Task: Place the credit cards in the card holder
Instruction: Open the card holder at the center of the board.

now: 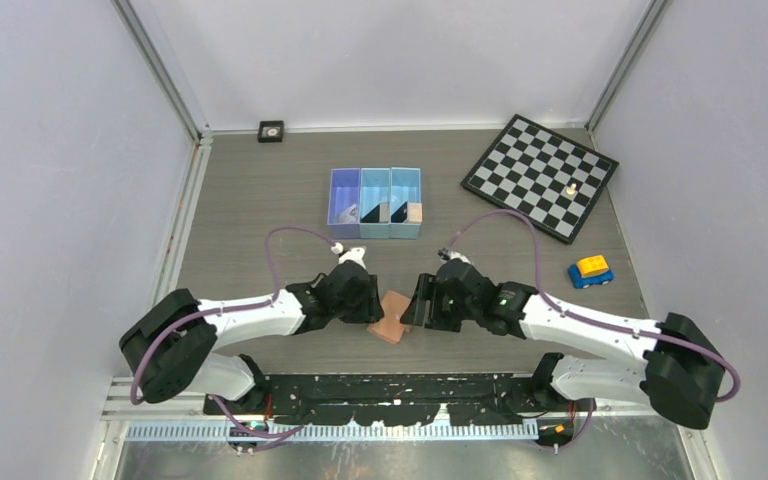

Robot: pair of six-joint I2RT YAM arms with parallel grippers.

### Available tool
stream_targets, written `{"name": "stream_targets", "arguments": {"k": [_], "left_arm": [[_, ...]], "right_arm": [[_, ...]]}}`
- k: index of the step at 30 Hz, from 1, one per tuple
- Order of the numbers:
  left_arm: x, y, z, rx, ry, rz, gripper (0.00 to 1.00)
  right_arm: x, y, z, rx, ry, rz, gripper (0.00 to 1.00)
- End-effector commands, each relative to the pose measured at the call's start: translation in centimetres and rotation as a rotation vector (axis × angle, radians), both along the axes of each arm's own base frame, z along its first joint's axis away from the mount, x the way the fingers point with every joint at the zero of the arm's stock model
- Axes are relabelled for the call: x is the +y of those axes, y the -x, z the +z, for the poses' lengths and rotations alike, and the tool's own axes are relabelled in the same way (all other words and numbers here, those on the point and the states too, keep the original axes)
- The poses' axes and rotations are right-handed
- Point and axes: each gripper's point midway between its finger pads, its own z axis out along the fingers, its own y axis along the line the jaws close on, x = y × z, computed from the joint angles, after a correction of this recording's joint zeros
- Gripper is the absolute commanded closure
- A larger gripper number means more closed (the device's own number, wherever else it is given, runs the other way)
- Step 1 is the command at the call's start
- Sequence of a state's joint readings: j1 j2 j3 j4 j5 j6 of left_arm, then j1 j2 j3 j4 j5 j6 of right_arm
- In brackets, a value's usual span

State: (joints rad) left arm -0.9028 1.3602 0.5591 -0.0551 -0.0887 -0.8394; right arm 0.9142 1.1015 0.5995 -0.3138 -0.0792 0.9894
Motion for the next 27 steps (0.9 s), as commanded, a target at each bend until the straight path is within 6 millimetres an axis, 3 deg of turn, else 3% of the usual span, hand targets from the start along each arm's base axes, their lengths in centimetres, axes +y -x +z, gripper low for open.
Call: {"name": "stream_targets", "arguments": {"k": [1, 9, 15, 21, 27], "left_arm": [[0.4, -0.2, 1.2, -0.025, -0.03, -0.022, 0.52], [0.7, -0.1, 1.9, -0.037, -0.035, -0.027, 0.51], [0.6, -0.3, 2.8, -0.064, -0.037, -0.058, 0.49], [-1.2, -0.5, 5.3, -0.098, 0.024, -0.134, 0.43], [-2.9, -0.4, 7.6, -0.116, 0.094, -0.195, 0.38]], "right_arm": [[1.6, -2.3, 0.0, -0.045, 0.017, -0.142, 0.32], [3.0, -3.6, -2.9, -0.041, 0.1, -0.161, 0.43], [2.4, -4.7, -3.2, -0.087, 0.168, -0.175, 0.71], [1.6, -4.9, -0.2, -0.142, 0.176, -0.163, 0.99], [0.8, -4.9, 4.8, -0.233, 0.106, -0.153, 0.99]]}}
